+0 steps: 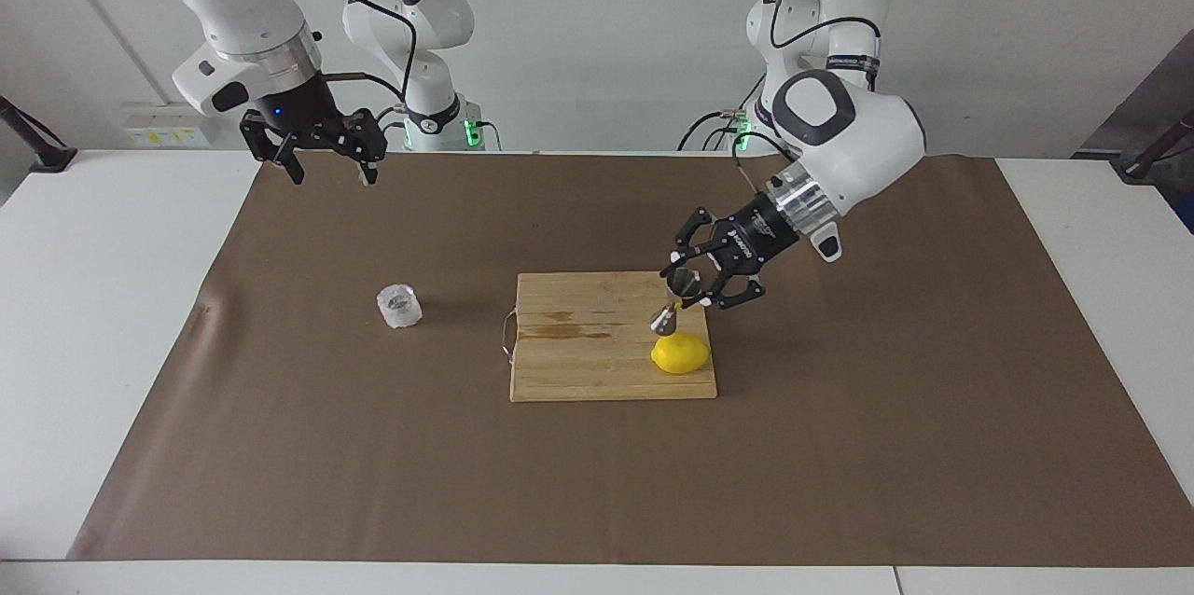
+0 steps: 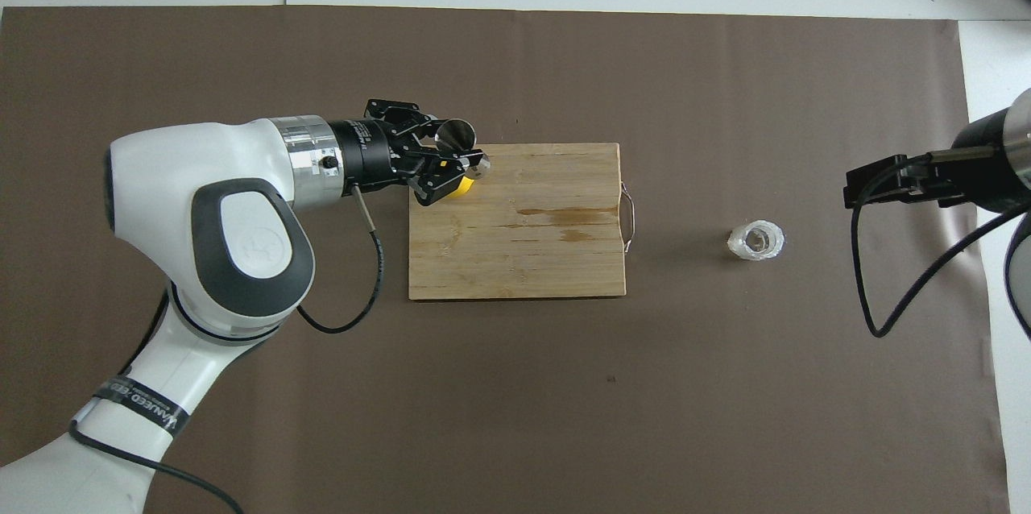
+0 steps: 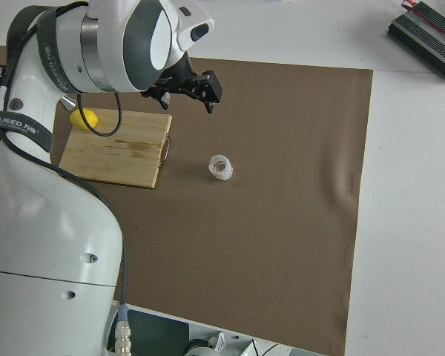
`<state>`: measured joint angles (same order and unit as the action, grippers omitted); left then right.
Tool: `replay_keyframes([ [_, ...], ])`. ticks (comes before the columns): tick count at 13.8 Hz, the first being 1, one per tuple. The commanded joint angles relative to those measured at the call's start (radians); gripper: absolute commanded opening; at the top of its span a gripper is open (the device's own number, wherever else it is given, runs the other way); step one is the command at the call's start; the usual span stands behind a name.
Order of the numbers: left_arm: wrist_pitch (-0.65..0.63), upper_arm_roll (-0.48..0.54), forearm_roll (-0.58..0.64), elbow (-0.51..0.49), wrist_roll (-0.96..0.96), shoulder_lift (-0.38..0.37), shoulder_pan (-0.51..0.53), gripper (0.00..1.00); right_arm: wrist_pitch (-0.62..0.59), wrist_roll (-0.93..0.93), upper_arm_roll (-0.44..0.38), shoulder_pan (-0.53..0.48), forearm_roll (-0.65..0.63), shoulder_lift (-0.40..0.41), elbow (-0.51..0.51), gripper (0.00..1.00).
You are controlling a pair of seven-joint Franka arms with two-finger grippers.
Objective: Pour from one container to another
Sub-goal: 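Lift the metal cup with the left gripper and carry it over the board, then set the metal cup on the board and open the left gripper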
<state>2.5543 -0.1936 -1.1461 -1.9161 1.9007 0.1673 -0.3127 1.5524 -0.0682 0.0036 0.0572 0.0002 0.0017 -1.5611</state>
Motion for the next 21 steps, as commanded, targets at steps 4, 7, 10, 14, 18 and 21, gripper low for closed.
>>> replay_keyframes([
  [4, 0.386, 0.011, -0.222, -0.023, 0.014, 0.079, -0.225, 0.00, 0.011, -0.012, 0.006, -0.013, 0.023, -0.017, -0.022, 1.00],
  [7, 0.483, -0.004, -0.256, -0.006, 0.011, 0.149, -0.272, 0.00, 0.011, -0.012, 0.006, -0.013, 0.023, -0.017, -0.022, 1.00],
  [10, 0.549, -0.018, -0.257, -0.001, 0.011, 0.187, -0.305, 0.00, 0.011, -0.012, 0.006, -0.013, 0.023, -0.017, -0.022, 1.00],
  [14, 0.546, -0.018, -0.251, 0.008, 0.011, 0.189, -0.305, 0.00, 0.011, -0.012, 0.006, -0.013, 0.023, -0.017, -0.022, 1.00],
  [18, 0.555, -0.018, -0.225, 0.008, 0.006, 0.190, -0.309, 0.90, 0.011, -0.012, 0.006, -0.014, 0.023, -0.017, -0.022, 1.00],
  [21, 0.554, -0.018, -0.221, 0.006, 0.005, 0.189, -0.313, 1.00, 0.011, -0.012, 0.006, -0.013, 0.023, -0.017, -0.022, 1.00],
])
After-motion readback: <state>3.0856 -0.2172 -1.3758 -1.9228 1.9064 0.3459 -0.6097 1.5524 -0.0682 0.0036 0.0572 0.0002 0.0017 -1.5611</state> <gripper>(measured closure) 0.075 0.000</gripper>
